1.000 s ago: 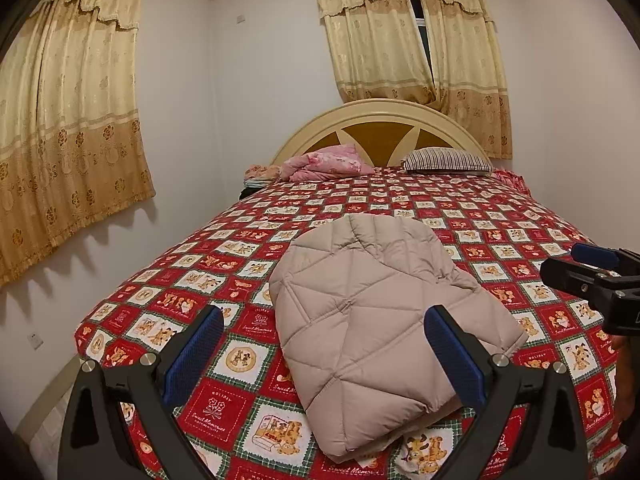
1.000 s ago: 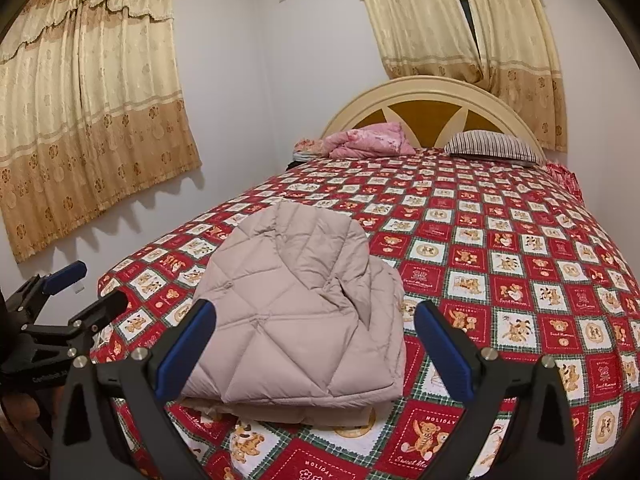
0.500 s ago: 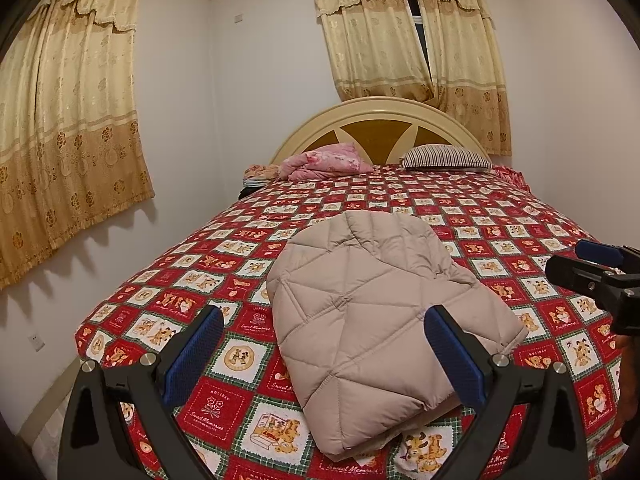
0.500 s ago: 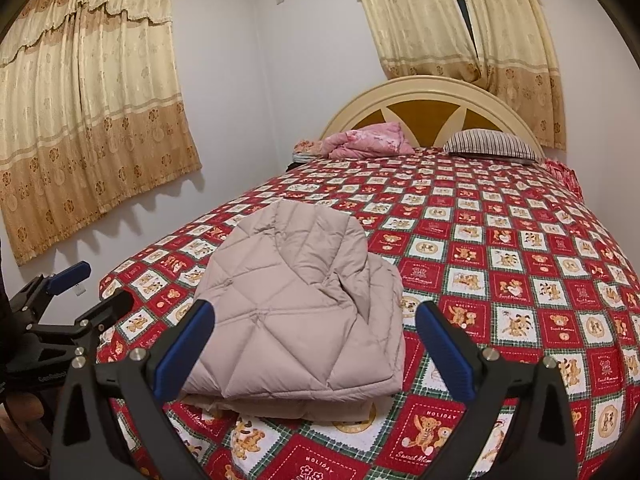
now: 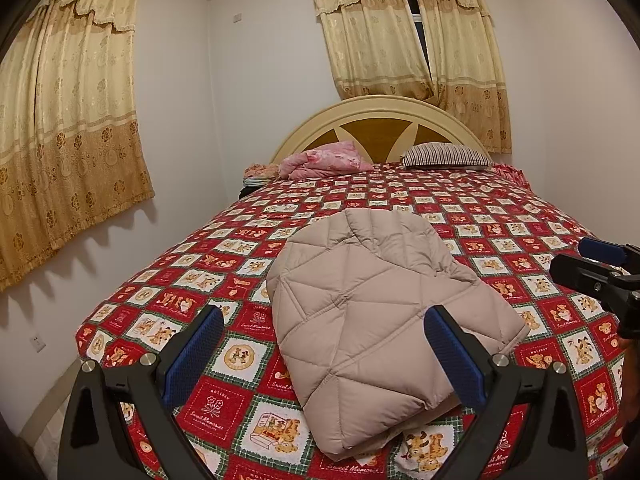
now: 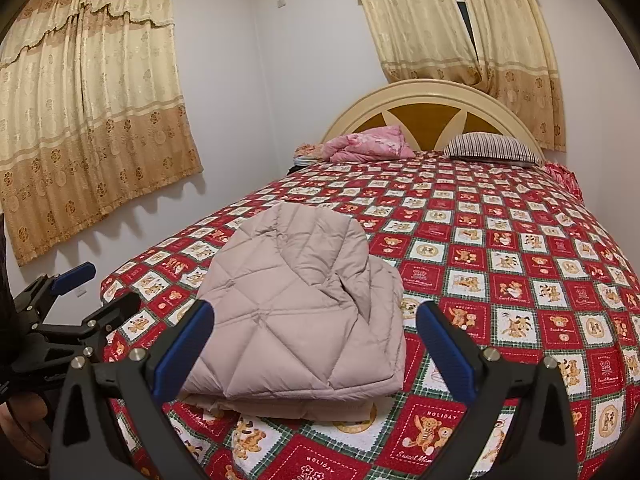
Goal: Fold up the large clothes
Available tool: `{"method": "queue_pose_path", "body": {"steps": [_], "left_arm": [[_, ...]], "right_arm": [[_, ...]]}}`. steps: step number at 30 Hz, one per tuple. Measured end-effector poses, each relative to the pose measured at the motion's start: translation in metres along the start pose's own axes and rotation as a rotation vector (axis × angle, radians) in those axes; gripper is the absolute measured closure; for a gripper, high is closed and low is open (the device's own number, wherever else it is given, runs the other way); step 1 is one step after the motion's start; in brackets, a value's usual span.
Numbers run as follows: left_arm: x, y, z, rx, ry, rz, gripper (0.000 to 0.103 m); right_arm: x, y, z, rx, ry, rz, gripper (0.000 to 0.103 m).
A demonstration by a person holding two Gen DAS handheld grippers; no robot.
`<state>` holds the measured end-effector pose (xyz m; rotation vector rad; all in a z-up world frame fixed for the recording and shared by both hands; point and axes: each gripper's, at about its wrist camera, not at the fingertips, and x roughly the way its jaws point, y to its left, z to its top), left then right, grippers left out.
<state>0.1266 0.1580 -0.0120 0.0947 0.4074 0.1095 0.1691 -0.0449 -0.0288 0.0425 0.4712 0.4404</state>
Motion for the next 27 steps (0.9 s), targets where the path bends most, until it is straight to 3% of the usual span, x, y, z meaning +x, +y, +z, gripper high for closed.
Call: {"method": "queue_pose_path", "body": {"steps": [13,27], "left_arm": [[-0.001,0.0,0.001,0.003,-0.001,-0.006,0.002],[-0.009,0.008,0.008,-0.021,-0.039,0.024,0.002]], "right_arm": [[-0.002,0.004,0.0,0.004,-0.006,0.0,0.0],[-0.017,0.007,0.008,0.009,-0.077,0.023,0.0]]}}
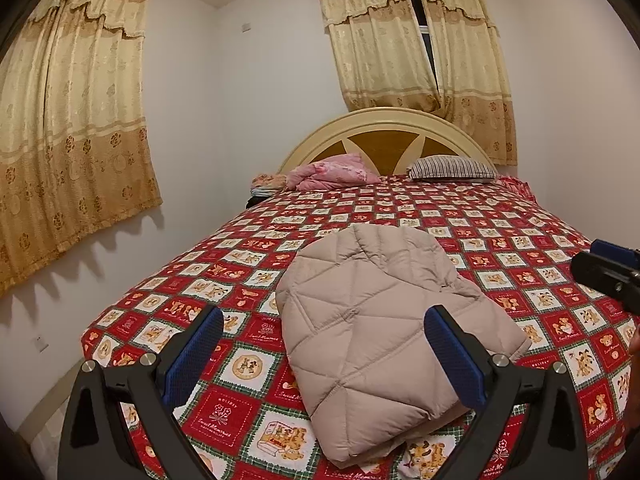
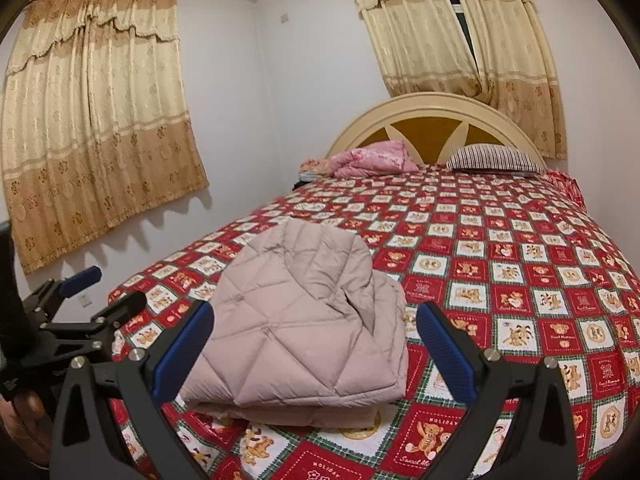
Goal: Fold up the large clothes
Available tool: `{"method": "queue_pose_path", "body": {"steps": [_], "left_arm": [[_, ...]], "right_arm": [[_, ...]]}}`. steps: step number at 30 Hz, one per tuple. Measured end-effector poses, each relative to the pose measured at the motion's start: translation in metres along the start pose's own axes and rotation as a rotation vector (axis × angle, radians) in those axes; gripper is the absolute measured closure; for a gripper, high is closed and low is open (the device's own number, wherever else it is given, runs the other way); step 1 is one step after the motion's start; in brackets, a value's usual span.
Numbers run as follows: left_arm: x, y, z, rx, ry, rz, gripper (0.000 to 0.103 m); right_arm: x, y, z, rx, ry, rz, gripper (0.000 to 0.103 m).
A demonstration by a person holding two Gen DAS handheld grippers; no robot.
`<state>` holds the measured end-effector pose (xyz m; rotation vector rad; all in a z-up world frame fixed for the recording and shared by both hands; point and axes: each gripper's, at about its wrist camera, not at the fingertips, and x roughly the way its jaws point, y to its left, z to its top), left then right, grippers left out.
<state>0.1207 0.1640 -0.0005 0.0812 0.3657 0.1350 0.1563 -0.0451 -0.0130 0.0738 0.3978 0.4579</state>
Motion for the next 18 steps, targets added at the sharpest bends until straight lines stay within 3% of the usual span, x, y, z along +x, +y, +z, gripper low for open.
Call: {"method": "queue_pose_path", "body": {"steps": [6,18], "left_arm": [[0.0009,0.003,0.0006,-0.001,-0.001,0.01,0.002],[0.0061,0.0044,-0.0045,0.025,-0.007,0.022,0.002]], "right_arm": [[-0.0056,0.0044,0.003,-0.016,-0.034,0.011,0.0],[-0.0025,0.0092,-0.0011,-0.048,-0.023,0.014,0.0]]}}
